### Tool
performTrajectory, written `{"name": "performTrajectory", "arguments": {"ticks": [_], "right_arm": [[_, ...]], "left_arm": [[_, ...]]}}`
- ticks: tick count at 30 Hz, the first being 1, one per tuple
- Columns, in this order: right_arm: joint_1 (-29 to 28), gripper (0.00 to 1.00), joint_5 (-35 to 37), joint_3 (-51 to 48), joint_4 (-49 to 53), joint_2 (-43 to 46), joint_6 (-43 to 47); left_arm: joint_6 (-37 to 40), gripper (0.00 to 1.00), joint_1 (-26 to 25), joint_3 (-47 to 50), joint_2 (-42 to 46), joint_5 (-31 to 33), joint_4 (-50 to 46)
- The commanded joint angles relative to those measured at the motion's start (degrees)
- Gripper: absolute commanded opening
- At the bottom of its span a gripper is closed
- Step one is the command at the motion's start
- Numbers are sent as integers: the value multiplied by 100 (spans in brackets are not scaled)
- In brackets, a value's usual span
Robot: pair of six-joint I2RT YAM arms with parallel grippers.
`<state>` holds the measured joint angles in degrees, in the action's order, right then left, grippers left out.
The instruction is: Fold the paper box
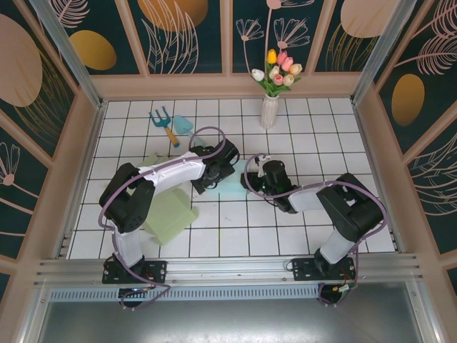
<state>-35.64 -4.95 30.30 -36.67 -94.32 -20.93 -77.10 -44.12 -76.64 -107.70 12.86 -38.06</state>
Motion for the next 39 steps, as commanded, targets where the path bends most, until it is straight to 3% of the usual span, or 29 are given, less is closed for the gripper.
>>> {"name": "performTrajectory", "arguments": {"ticks": [1,9,22,39], "right_arm": [[-31,45,21,-87,387,-162,80],[-31,45,12,-75,476,-113,142],[-25,44,-86,-104,381,-201,176],[-30,44,-78,-115,326,-306,168]], "left_arm": [[177,99,55,-157,-65,144,-282],[363,99,87,-202,-275,376,-301],[427,98,96,-23,-375,-164,234],[379,85,98,262,-238,-319,520]]}}
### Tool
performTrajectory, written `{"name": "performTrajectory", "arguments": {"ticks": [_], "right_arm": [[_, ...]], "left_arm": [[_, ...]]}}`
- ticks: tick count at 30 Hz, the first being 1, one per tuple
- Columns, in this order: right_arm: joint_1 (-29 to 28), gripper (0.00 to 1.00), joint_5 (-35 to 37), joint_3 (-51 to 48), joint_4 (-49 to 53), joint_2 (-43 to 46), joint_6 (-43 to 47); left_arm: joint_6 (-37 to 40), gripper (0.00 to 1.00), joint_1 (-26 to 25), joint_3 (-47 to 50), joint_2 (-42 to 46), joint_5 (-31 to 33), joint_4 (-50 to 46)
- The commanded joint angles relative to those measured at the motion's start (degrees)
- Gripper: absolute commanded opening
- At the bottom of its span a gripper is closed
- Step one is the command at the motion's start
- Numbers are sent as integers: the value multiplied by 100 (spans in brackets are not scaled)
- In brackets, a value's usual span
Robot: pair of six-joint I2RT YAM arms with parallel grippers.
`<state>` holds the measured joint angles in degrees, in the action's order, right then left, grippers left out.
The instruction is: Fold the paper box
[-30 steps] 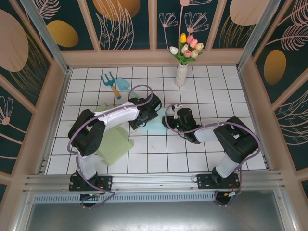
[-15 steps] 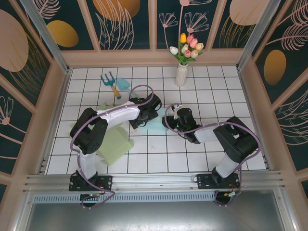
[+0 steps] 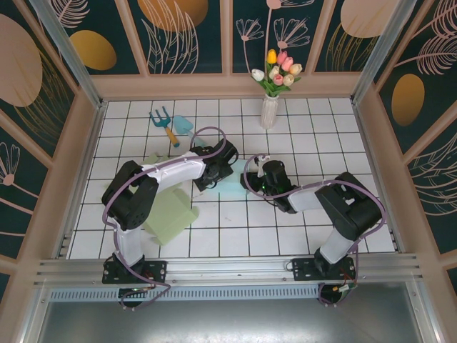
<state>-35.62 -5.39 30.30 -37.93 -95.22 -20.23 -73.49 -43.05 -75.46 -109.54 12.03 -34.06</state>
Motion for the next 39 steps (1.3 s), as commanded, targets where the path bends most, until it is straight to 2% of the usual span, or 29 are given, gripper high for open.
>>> {"name": "performTrajectory", "arguments": {"ticks": [1,31,39], "right_arm": [[-32,44,-33,-113,462,-205,106],[-33,44,-33,-86,428,-365,10],[-30,43,-44,-104,410,-378,-16]], "left_arm": [[18,85,-4,146,-67,-249,130],[-13,85,-11,375,376,-900,490],[-80,79,-10,564,539,-821,575]]}}
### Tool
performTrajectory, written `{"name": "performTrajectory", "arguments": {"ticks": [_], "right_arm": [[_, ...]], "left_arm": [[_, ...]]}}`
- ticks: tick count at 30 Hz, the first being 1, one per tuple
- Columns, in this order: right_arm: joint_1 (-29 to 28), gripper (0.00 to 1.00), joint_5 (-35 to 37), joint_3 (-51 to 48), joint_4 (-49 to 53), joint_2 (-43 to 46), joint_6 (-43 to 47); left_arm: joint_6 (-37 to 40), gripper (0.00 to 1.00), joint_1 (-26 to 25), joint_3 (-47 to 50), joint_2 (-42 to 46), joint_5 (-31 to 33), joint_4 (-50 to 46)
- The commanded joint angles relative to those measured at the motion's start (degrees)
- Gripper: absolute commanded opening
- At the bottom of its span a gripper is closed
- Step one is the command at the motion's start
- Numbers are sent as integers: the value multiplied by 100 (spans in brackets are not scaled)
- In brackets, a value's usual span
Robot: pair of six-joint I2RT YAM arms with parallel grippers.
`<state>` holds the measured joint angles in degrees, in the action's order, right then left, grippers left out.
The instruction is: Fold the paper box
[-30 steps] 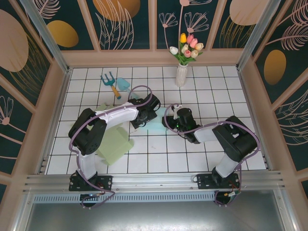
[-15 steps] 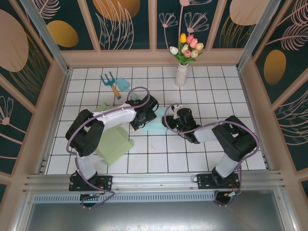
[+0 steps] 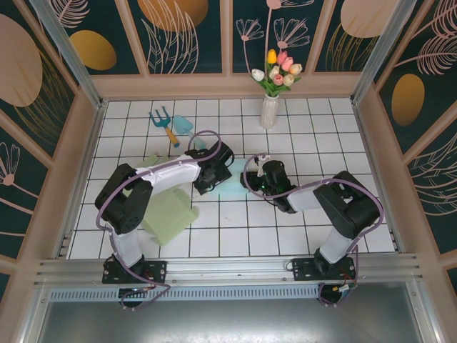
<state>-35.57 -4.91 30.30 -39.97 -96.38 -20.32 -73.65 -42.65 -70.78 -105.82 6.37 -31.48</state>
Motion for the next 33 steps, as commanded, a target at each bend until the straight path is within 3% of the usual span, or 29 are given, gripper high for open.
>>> {"name": "performTrajectory", "arguments": {"ticks": [1,24,33], "right_arm": [[-31,43,-89,-117,619,-259,-7],[-37,44,-179,-60,981,305,113],[-198,44,-157,-487,1031,1471,-400]], "left_arm": [[-66,79,-50,123,159,-242,326],[13,80,-32,525,-173,348,257],[-14,80,-27,604,-24,347,267]]}}
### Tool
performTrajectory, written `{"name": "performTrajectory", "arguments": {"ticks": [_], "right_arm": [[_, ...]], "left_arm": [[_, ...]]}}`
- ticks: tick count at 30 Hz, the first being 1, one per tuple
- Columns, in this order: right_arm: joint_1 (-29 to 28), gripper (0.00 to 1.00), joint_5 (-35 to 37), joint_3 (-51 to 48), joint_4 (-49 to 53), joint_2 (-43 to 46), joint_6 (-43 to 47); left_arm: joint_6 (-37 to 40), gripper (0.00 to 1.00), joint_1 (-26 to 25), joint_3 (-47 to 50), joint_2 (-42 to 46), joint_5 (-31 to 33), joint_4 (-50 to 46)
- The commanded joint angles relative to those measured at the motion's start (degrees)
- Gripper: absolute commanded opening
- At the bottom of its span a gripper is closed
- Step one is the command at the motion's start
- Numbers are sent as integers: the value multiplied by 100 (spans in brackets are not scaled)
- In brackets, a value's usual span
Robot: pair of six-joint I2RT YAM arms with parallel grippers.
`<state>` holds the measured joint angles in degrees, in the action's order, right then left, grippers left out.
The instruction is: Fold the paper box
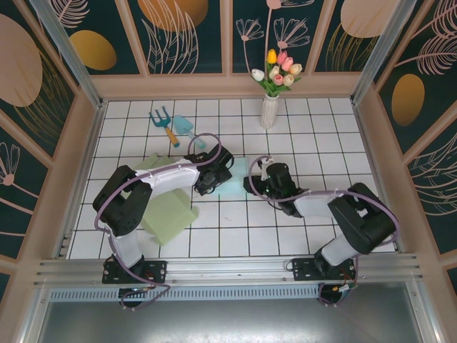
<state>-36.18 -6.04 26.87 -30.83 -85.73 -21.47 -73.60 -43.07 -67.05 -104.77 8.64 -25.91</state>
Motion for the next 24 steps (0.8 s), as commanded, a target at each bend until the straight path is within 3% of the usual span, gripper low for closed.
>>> {"name": "performTrajectory", "arguments": {"ticks": [1,15,24], "right_arm": [[-190,44,-8,-164,137,488,-348],[-455,48,215,-219,-277,-206,-518],[-542,46,-314,-226,-655,-282,-528]], "left_arm": [[-14,80,10,234,-127,121,-284],[-39,80,9,280,-147,118,-272],[-26,80,14,289,-183,108,-261]]}}
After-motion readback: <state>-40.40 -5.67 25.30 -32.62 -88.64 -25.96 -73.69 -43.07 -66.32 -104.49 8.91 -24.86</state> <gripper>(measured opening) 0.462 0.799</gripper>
